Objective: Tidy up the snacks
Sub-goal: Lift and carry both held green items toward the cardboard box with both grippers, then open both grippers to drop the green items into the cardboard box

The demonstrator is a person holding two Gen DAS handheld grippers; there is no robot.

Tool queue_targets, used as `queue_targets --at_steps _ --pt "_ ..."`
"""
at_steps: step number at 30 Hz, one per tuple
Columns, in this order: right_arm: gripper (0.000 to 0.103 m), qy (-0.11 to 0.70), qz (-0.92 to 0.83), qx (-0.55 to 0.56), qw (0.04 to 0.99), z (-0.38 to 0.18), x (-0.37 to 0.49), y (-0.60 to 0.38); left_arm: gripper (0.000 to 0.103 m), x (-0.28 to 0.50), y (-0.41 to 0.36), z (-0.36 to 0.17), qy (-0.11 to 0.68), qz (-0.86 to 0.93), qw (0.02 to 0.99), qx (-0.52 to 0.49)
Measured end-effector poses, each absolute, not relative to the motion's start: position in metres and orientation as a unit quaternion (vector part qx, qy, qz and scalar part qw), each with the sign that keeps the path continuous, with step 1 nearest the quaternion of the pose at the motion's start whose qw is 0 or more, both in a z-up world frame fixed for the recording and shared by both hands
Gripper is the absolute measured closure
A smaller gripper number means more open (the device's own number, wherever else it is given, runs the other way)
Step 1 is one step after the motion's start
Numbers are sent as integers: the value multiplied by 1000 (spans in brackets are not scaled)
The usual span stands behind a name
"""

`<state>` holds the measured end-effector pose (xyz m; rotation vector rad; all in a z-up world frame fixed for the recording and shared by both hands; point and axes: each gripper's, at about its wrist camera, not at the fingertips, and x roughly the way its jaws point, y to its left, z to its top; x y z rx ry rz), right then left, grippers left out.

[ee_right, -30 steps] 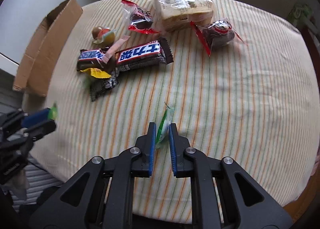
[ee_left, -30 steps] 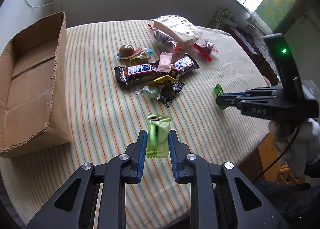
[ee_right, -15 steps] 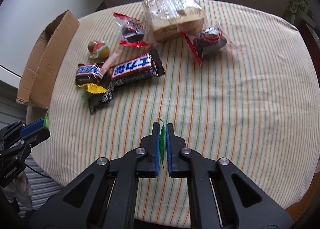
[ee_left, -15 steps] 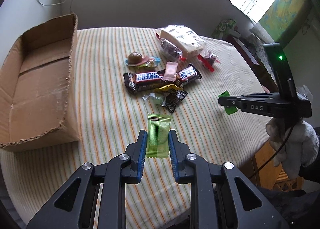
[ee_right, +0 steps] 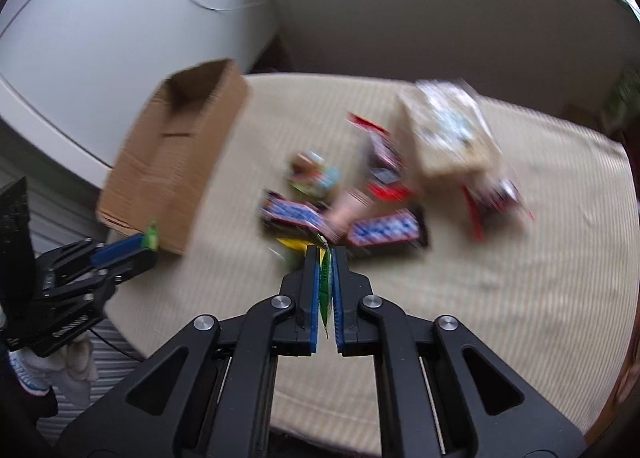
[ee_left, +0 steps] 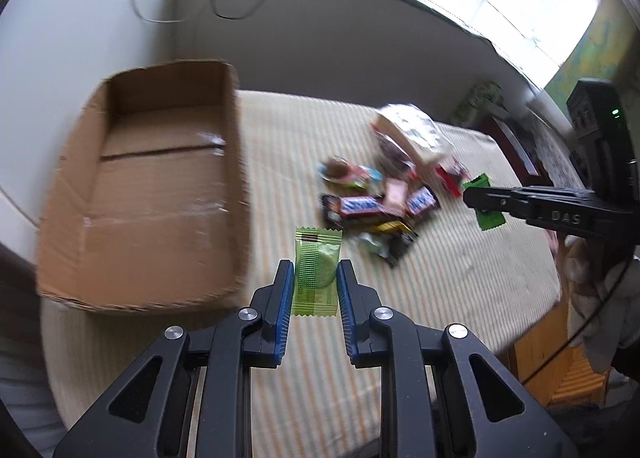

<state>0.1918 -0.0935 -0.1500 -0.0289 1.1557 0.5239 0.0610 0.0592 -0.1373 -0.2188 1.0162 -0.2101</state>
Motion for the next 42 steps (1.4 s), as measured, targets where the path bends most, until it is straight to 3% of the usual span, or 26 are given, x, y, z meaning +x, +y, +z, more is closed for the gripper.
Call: queue_targets --at_steps 28,32,33,34,35,36,38,42 --pt "97 496 394 -117 765 -118 202 103 82 67 156 -133 473 17 868 -147" --pt "97 499 402 -123 758 -118 201 110 81 68 161 -134 475 26 867 -151" --pt "96 499 402 -125 758 -118 201 110 76 68 161 -134 475 26 867 -152" --pt "94 498 400 -127 759 -118 201 110 71 68 161 -135 475 28 866 -150" --pt "82 498 400 -128 759 -119 201 111 60 68 162 -135 474 30 867 -149" --pt "60 498 400 -129 759 -119 201 111 58 67 161 -134 472 31 869 -149" --pt "35 491 404 -124 762 -115 201 107 58 65 161 -133 468 32 870 -150" --pt "34 479 405 -114 770 -108 200 102 58 61 162 -131 465 38 872 -144"
